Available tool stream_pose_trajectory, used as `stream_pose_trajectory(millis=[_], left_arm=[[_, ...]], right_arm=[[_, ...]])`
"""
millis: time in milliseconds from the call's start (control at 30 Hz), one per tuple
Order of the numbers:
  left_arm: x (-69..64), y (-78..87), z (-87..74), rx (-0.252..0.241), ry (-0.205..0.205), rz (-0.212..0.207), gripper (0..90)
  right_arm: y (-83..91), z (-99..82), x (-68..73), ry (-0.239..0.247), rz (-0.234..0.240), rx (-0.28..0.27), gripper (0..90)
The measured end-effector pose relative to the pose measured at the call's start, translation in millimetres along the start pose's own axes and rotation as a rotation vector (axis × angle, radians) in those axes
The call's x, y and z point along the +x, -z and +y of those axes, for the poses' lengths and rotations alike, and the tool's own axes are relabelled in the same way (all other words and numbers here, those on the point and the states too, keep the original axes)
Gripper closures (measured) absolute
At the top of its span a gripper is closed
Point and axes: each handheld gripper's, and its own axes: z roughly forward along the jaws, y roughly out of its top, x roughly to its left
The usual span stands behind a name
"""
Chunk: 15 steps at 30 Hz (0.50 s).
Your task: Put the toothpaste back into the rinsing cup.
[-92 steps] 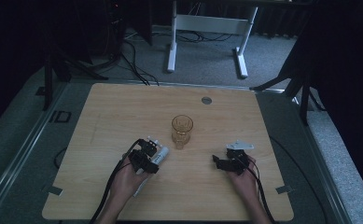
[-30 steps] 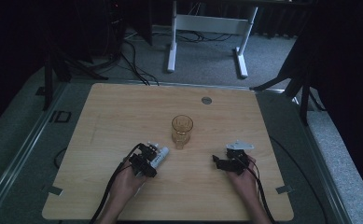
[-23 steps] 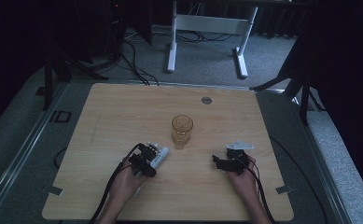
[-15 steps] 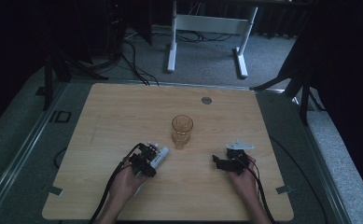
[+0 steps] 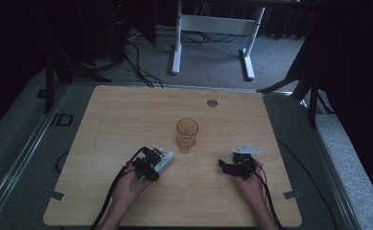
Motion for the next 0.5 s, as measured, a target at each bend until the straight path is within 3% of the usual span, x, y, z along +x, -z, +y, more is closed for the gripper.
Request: stream_pose_trajectory(millis=[500], left_arm=[[5.4, 7.8, -1.1, -0.038, 0.005, 0.002, 70.8]], right_arm=[[0.0, 0.0, 0.0, 0.001, 0.0, 0.0, 25.4]])
